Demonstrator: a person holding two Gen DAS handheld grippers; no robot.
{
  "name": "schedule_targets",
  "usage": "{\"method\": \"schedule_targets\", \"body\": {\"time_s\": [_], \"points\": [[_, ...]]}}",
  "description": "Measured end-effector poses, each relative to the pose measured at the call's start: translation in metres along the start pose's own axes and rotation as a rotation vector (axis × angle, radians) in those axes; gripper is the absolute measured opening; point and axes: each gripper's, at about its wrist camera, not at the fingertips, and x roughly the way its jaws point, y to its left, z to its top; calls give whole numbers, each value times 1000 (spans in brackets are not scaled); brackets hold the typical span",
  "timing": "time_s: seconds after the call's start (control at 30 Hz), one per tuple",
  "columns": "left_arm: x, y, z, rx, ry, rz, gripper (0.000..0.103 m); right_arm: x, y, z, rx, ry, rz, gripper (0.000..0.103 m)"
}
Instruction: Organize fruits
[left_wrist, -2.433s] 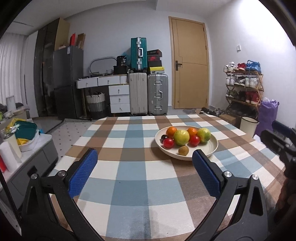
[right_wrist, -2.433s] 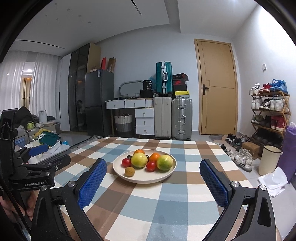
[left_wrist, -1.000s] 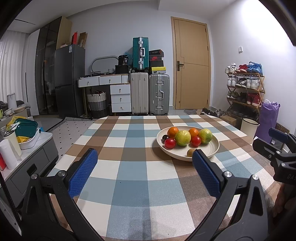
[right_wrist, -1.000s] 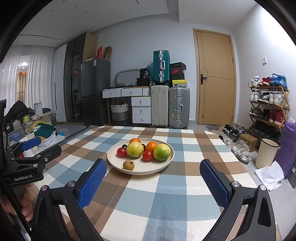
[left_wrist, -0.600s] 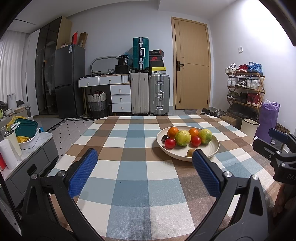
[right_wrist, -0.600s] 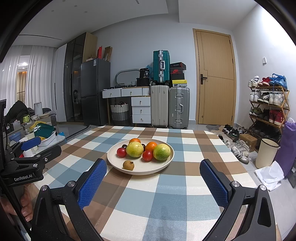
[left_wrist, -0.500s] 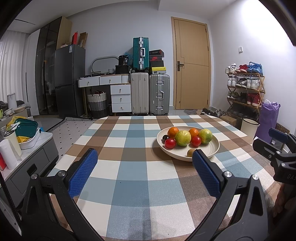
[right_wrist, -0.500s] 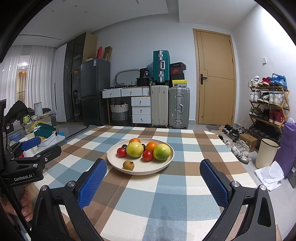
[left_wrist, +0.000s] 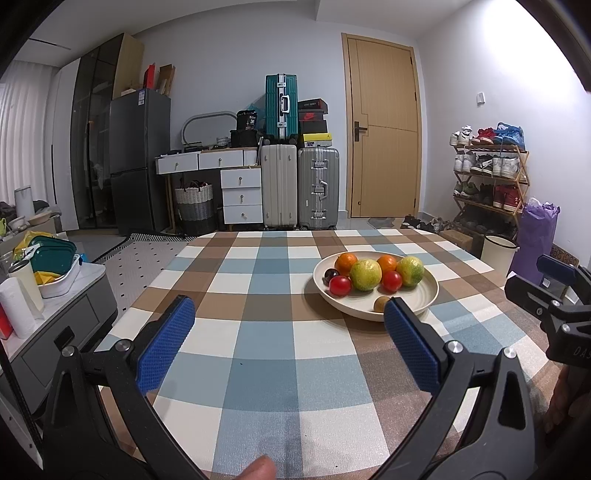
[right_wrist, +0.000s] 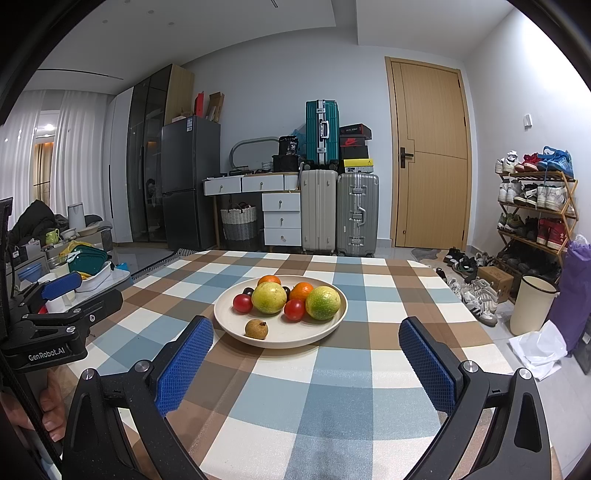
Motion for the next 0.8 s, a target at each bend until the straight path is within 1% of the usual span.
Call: {"method": "schedule_targets", "body": {"time_s": [0.8], "points": [[-2, 1, 0, -3, -1, 7, 102, 0, 0, 0, 0, 0, 0, 103]]}}
